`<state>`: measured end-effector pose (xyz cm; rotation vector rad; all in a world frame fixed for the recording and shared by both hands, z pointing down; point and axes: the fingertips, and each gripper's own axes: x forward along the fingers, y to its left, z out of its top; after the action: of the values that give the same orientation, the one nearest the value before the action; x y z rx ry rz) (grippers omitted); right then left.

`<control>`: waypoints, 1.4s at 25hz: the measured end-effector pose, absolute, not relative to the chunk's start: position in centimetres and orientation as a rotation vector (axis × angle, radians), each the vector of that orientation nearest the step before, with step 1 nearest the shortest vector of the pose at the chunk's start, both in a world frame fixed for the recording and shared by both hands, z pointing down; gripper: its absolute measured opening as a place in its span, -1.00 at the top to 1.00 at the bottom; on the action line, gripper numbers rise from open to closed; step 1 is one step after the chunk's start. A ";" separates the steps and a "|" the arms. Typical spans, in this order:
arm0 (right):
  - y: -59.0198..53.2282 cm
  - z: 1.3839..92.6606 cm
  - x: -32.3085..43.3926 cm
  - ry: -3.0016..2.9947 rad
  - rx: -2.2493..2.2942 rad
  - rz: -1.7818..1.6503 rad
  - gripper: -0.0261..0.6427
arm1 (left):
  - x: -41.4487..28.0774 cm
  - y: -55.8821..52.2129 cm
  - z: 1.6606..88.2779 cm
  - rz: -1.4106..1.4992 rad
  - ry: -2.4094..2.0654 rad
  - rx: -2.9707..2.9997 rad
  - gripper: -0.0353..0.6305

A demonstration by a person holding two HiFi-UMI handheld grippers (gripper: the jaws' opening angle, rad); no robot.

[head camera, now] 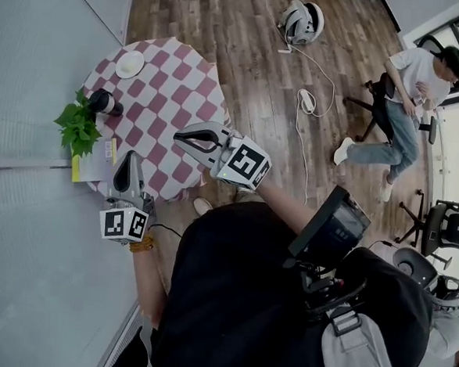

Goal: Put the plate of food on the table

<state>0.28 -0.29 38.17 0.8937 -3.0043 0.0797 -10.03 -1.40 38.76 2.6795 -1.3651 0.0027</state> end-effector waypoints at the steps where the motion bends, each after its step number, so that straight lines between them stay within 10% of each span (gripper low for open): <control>1: 0.0 37.0 -0.9 -3.025 0.882 0.052 0.89 | -10.6 -1.1 37.4 -0.003 -1.389 2.729 0.88; 12: 4.2 34.9 -9.0 -3.025 0.757 -0.278 0.89 | -15.0 5.1 36.6 -0.024 -1.427 2.997 0.88; 35: 9.5 48.0 -14.7 -2.901 0.553 0.095 0.89 | -19.5 9.7 48.3 0.201 -1.410 2.752 0.88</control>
<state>-14.70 9.52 47.99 0.5530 -2.9014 0.0950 -19.54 9.68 48.31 2.7519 -1.4098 0.2011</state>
